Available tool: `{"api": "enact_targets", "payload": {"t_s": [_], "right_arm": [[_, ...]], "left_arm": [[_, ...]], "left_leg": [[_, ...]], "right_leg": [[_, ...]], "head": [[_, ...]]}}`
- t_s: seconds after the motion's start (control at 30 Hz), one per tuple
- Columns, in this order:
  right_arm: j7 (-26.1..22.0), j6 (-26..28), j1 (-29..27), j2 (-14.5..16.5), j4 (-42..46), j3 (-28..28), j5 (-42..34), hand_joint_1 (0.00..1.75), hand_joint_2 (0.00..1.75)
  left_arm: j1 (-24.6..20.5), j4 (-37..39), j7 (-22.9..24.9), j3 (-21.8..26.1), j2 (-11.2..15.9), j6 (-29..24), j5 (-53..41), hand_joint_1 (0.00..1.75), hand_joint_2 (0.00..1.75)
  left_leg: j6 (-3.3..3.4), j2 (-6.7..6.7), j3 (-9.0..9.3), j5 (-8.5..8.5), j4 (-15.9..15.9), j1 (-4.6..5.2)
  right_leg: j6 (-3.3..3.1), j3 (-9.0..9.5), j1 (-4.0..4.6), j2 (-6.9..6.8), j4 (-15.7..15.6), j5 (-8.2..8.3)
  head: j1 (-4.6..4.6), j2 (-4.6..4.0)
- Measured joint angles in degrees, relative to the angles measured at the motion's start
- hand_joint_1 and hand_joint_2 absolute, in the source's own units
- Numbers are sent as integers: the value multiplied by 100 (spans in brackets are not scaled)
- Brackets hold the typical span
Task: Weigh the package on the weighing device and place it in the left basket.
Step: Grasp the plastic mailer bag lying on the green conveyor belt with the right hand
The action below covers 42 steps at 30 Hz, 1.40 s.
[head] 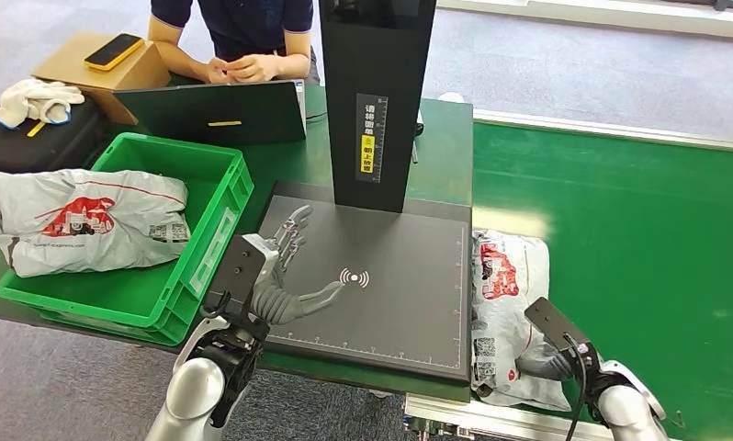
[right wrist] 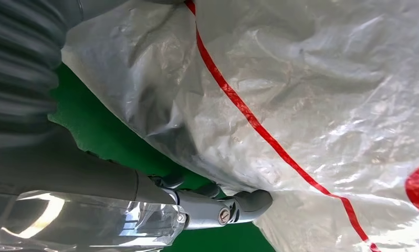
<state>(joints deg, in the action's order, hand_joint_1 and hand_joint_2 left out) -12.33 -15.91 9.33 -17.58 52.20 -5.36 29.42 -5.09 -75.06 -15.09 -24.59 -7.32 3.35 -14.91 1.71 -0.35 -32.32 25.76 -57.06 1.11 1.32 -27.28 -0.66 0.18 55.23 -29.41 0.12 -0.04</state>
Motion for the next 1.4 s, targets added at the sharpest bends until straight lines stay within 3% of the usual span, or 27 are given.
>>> {"api": "enact_targets", "payload": {"t_s": [0.13, 0.27, 0.3, 0.63, 1.1, 1.23, 1.4], "right_arm": [[-2, -71, 77, -93, -143, 158, -25, 0, 175], [-1, -160, 166, -212, -236, 298, -76, 170, 175], [-1, -190, 193, -247, -255, 330, -95, 175, 175], [-9, -249, 359, -432, -413, 480, -209, 175, 175], [-99, 210, 389, -437, -515, 671, -499, 175, 175], [-431, 814, 284, -316, -294, 433, -927, 175, 175], [-819, 1391, -176, 81, 718, -325, -1810, 175, 175]], "left_arm": [[0, 0, 2, -5, 1, 10, 6, 0, 175], [-1, 0, 9, -13, 2, 16, 20, 0, 175], [-1, 0, 12, -14, 3, 16, 24, 0, 175], [-2, 0, 18, -19, 13, 16, 35, 0, 175], [-3, -1, 18, -21, 13, -4, 65, 0, 175], [23, -9, 16, -19, 13, -69, 76, 0, 175], [66, -13, -7, -19, 13, -133, 76, 0, 175]], "left_leg": [[0, 0, 1, 0, 0, 0], [0, 0, 3, 0, 0, 0], [1, 0, 4, -1, 0, 0], [5, 0, 6, -3, -2, 1], [5, -1, 3, -3, -2, 1], [5, -3, 2, -3, -2, 1], [5, -9, -1, -3, -1, 1]], "right_leg": [[0, 1, 0, 0, 0, 0], [0, 3, 0, 0, -1, 0], [1, 4, 0, 0, -1, 1], [5, 8, -2, 0, -2, 4], [5, 7, -1, -1, -1, 3], [5, 6, -1, -2, -1, 3], [4, 3, -1, -11, -1, 2]], "head": [[0, 1], [-1, 1], [-1, 1], [0, 1], [-1, 1], [1, 0], [-2, 2]]}}
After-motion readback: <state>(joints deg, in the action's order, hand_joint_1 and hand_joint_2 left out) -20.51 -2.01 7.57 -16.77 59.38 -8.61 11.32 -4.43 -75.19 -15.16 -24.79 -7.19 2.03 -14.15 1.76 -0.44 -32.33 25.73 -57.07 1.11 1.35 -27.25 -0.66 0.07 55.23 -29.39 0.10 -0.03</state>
